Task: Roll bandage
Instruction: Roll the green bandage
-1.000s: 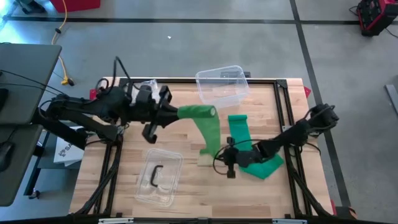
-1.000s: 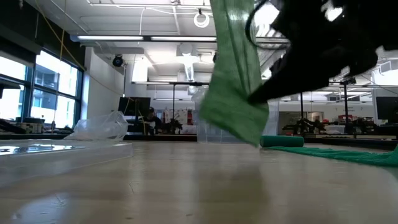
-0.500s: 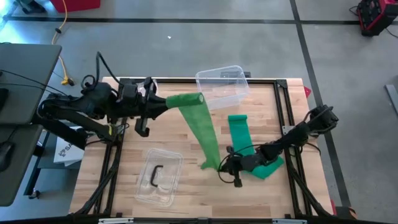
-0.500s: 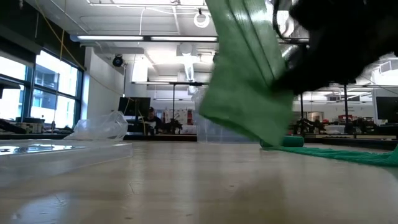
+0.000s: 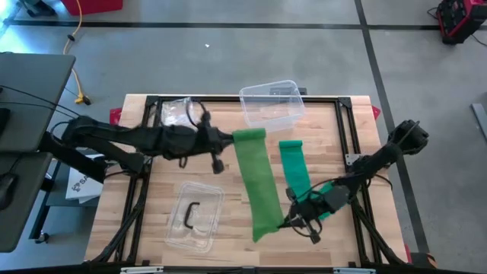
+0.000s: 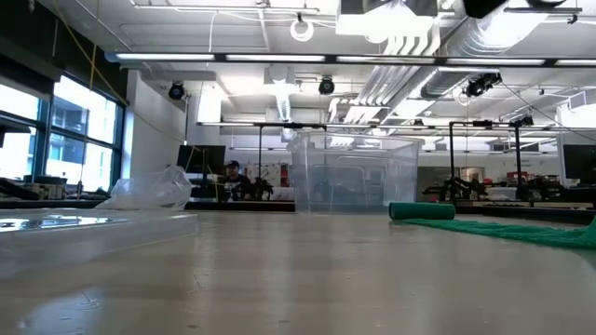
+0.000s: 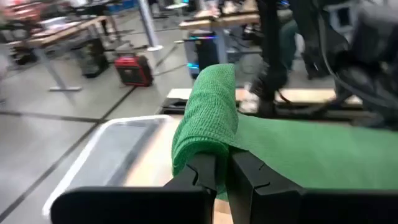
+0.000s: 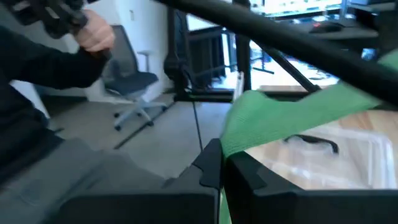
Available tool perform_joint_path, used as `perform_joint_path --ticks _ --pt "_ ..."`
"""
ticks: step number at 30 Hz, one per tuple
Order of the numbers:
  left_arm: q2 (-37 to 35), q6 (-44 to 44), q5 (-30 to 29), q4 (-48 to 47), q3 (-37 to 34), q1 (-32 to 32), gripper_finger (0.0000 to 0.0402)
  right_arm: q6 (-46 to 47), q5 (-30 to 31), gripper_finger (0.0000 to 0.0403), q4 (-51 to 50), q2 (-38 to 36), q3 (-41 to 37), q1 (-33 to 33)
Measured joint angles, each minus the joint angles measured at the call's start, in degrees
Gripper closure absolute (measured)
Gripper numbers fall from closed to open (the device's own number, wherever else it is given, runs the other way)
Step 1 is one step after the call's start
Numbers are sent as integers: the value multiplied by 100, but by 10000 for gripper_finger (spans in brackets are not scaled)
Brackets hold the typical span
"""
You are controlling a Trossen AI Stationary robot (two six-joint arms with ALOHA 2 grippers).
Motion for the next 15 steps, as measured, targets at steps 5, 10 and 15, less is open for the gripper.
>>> perform_joint_path --ticks 5,10,15 --pt "142 214 65 1090 -587 -305 392 73 1239 403 -1148 5 -1 198" --pt "95 229 74 1550 -727 -764 392 415 2301 383 -1986 7 -2 -3" --pt "-17 -19 70 1582 -716 -1188 392 440 2318 303 -2692 -354 -2 -321"
